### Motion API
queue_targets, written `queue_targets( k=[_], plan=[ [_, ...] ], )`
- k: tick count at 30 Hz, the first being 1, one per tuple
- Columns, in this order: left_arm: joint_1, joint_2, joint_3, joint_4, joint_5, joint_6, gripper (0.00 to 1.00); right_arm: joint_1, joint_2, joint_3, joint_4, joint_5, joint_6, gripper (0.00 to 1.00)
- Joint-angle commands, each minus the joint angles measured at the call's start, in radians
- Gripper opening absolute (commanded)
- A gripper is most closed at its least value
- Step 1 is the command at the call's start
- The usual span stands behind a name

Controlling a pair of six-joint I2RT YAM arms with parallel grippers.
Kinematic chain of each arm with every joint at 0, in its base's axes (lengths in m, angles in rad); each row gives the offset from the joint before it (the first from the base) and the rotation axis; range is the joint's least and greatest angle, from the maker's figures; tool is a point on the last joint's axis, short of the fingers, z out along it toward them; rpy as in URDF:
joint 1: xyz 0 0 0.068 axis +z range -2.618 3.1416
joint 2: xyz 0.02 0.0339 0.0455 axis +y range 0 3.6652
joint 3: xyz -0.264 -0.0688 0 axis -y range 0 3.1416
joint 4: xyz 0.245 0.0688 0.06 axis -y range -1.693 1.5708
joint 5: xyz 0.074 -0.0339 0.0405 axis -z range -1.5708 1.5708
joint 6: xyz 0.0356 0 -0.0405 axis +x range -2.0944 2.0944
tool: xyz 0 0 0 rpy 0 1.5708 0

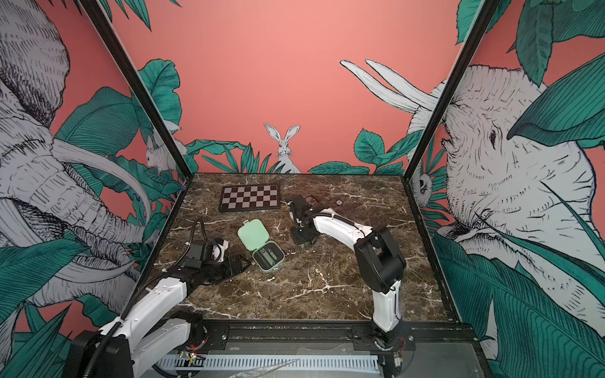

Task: Organize nail clipper sets
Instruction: Place the nail clipper in the storage box.

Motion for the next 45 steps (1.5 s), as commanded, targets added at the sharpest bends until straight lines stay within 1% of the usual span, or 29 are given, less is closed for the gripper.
queue_targets(
  k=[1,5,11,17,21,31,45],
  plan=[
    [-0.004,0.008,0.032,0.016,-0.015,0.013,0.99,0.051,0.083,0.098,-0.102,-0.008,-0.076,0.07],
    [-0.001,0.012,0.031,0.019,-0.023,0.013,0.99,0.089,0.165,0.208,-0.142,-0.023,-0.13,0.07],
    [0.003,0.011,0.018,0.019,-0.026,0.008,0.99,0.124,0.247,0.323,-0.181,-0.039,-0.184,0.08],
    [0.004,-0.003,0.012,0.011,-0.026,0.005,0.99,0.143,0.299,0.385,-0.203,-0.037,-0.181,0.08],
    [0.005,-0.002,0.009,0.012,-0.026,0.005,0.99,0.154,0.332,0.421,-0.223,-0.016,-0.155,0.09],
    [0.006,-0.006,-0.001,0.019,-0.02,0.0,0.99,0.166,0.367,0.445,-0.216,0.007,-0.114,0.1],
    [0.006,-0.003,0.0,0.023,-0.019,-0.003,0.99,0.166,0.364,0.401,-0.186,0.024,-0.095,0.1]
  ],
)
